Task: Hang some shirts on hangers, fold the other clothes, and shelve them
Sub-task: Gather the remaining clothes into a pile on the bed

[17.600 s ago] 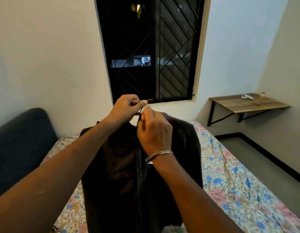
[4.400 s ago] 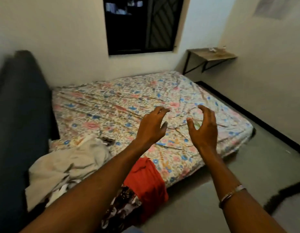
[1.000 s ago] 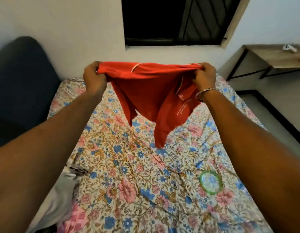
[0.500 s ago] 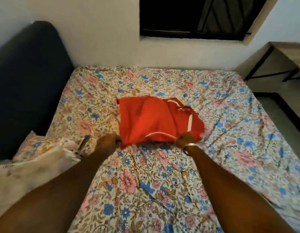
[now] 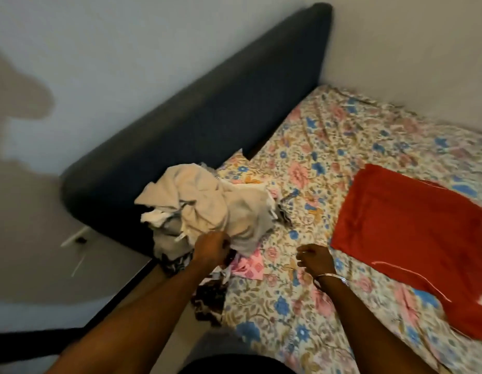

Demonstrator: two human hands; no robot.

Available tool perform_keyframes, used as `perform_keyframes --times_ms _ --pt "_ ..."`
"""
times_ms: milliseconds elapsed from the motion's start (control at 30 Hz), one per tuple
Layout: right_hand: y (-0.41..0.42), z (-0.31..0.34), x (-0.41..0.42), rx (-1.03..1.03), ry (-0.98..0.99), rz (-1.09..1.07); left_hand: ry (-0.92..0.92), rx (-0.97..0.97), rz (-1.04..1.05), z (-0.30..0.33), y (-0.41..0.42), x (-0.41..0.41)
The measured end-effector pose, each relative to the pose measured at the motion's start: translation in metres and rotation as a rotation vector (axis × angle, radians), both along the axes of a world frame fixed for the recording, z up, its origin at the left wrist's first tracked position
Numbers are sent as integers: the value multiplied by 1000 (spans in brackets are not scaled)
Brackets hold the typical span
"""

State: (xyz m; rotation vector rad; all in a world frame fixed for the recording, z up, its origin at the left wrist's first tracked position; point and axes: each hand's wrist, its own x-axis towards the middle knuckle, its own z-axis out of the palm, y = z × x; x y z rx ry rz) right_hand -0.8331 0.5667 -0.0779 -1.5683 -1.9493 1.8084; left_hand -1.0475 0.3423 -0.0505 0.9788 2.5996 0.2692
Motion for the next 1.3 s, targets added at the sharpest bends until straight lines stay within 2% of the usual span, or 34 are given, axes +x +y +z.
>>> perform_keyframes --times_ms 133,233,367,433,600,667,767,833,900,1000,1100,1200,1300 --pt "-43 -5 -92 83 -1 183 -19 95 165 -10 -58 -59" --pt "-76 -12 -161 172 21 277 -4 177 178 -23 -81 -105" --pt "-108 -18 -232 297 -26 424 155 175 89 -24 -81 -147" --pt "-121 -20 -264 299 -46 424 247 160 35 -22 -77 -169" --pt "-129 -19 -287 427 -285 463 374 106 -224 -22 -49 -216" --pt "-119 -11 -280 429 -270 411 372 164 -349 -17 -33 -227" --pt "-95 13 -256 445 -158 242 320 167 -412 -1 -4 -225" --pt "-75 31 -229 503 -64 100 173 248 -467 8 23 -210" --pt "-57 53 -200 563 14 -18 6 250 -575 19 54 -186" --pt "-26 94 -153 640 114 -183 43 202 -671 36 96 -148" --pt "7 131 -83 722 65 -353 19 198 -667 52 130 -111" --pt "35 156 -12 710 -8 -474 -34 127 -695 61 163 -85" --pt "59 180 47 630 29 -452 -260 250 -787 77 207 -25"
